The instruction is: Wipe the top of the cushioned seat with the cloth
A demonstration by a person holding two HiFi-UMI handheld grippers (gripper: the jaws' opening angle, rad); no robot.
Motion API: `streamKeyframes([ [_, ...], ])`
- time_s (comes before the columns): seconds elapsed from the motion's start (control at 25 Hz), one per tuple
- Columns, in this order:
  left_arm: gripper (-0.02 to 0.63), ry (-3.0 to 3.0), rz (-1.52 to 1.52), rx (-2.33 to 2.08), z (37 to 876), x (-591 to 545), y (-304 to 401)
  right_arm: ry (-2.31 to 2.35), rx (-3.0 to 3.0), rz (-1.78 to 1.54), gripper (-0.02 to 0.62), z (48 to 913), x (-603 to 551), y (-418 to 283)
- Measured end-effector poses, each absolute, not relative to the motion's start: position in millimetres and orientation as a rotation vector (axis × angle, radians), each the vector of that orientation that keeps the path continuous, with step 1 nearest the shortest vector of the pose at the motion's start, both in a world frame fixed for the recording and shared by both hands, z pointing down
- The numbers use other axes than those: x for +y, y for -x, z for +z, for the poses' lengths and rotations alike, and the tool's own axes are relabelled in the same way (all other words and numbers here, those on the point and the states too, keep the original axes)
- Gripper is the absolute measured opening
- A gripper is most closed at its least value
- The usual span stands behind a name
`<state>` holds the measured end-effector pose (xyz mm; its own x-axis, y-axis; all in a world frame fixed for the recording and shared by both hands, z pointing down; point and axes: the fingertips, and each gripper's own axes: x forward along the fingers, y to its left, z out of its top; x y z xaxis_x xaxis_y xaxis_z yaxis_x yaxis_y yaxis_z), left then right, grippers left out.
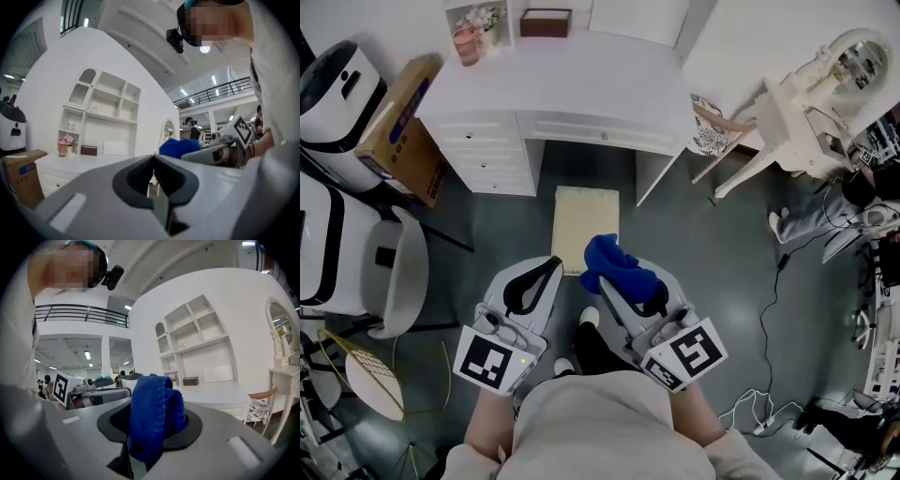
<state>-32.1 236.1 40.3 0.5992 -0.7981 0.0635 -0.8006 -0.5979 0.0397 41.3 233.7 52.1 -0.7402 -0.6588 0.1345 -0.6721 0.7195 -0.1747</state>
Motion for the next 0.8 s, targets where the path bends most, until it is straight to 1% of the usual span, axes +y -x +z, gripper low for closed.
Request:
streamKeyframes([
  [0.52, 0.000, -2.721, 0.058, -1.524, 37.3, 155.6, 29.0, -1.065, -2.892, 0.370, 0.146, 58.9, 142.5, -63.3],
  [0.8, 0.000, -2.708, 0.073, -1.522, 42.0, 133.3, 41.4, -1.068, -2.882, 0.401, 0.146, 64.8, 120.1, -52.8],
])
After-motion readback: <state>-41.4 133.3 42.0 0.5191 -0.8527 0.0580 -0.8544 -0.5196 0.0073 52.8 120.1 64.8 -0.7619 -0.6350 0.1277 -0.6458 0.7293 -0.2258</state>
